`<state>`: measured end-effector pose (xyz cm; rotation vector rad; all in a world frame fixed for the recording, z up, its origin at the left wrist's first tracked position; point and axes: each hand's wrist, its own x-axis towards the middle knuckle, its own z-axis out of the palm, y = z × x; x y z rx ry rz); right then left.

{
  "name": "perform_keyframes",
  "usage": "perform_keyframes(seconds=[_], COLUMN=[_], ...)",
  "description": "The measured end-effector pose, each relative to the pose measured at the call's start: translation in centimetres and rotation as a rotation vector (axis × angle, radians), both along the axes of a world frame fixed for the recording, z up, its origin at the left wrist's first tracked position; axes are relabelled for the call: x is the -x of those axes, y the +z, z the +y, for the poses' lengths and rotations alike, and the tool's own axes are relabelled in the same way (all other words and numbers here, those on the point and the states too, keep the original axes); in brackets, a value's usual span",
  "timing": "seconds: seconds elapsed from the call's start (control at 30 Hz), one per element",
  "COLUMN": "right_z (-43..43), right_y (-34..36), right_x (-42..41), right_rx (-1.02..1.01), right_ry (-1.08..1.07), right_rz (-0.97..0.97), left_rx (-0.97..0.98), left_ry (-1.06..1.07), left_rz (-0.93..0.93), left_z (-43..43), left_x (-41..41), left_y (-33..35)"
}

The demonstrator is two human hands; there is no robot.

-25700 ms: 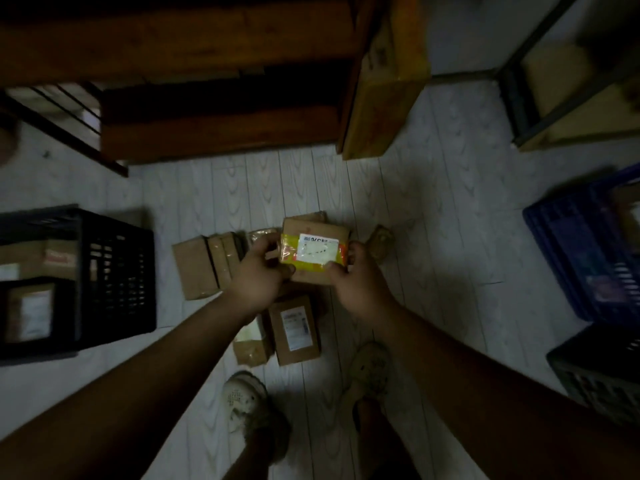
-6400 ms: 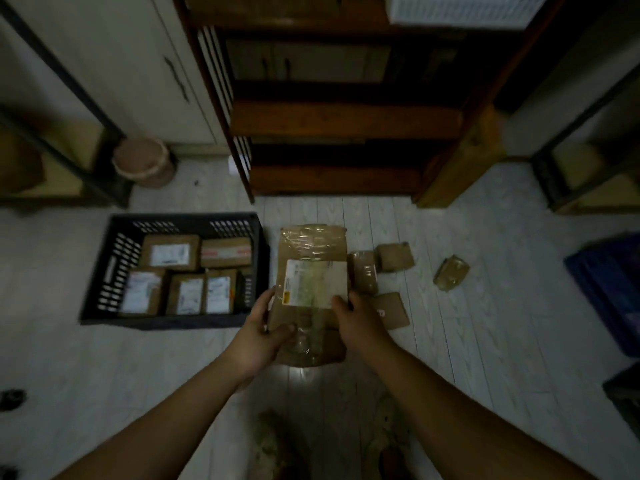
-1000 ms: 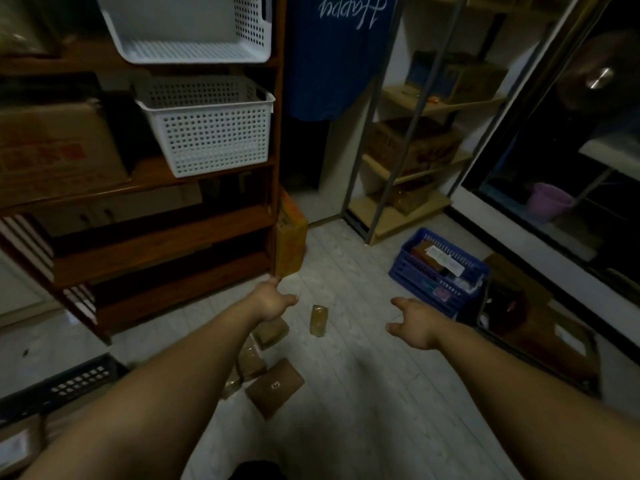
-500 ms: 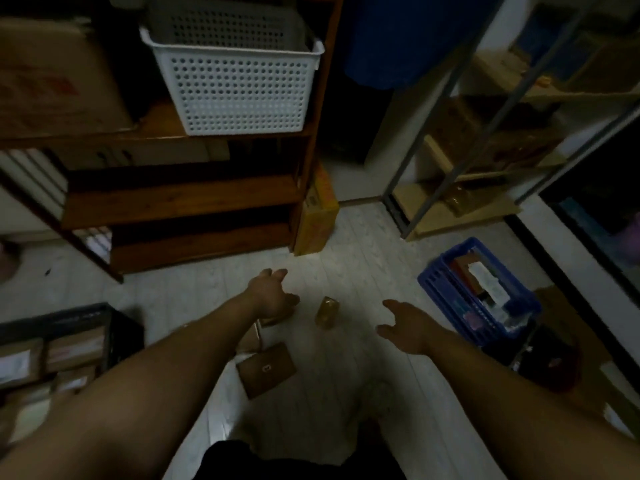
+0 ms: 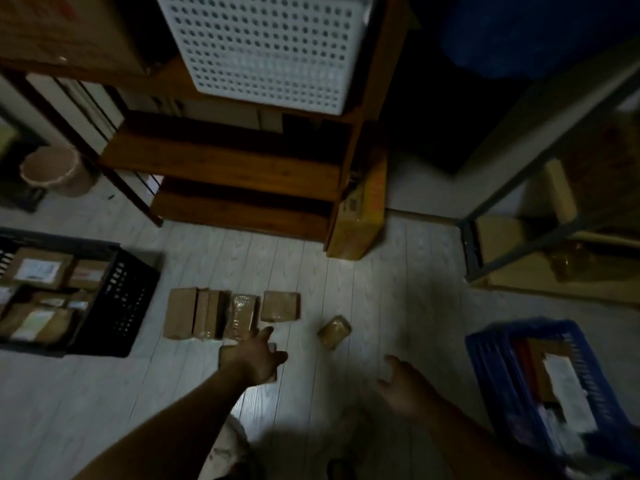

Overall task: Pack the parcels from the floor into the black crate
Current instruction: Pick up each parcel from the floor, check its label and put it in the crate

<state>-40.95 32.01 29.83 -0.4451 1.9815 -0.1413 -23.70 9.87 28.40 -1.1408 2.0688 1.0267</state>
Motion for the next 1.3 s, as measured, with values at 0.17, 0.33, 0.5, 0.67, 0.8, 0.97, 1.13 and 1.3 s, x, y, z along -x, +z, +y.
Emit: perform_keyframes(seconds=[0.17,0.33,0.5,0.67,0.8,0.97,1.13,1.3], right_z=[0.3,-1.4,-2.5,-5.4,-7.9,-8.3,-7.3,-8.8], right_y=[-10.1,-21.2,-32.8,-42.3,-49.2,-52.8,-47.3,-38.2], right_x=[3.7,6.0,7.4,8.4,8.8,7.0,4.4,1.9], right_rx=[-0.021,-0.074,-0.043,0.057,0.161,0.250,0.375,0.415], right_ry=[0.004,0.034,0.014,-0.118,-0.277,-0.371,-0.605,-0.802], right_rz=[0.018,0.041,0.005,-0.059,-0.041,-0.123,-0.061,-0.007], left_rx=[-0.070,-0.112,-0.176,-0.268,-0.353,-0.696,-0.634,-0.549], left_ry=[-0.011,0.088,0.147,0.330,0.509,0.797,1.006,1.070], left_rz=[-0.036,-0.043,-0.061,-0.029,-0.010,0.024,0.063,0.186], left_z=[1.5,1.1,0.8,1.5,2.4,4.3,6.5,5.3], left_x=[2.8,5.7,8.9,11.6,12.7,13.1,12.4,10.2], left_y=[-8.1,-19.4,-31.0,-40.5,-46.3,-48.6,-45.9,-38.2])
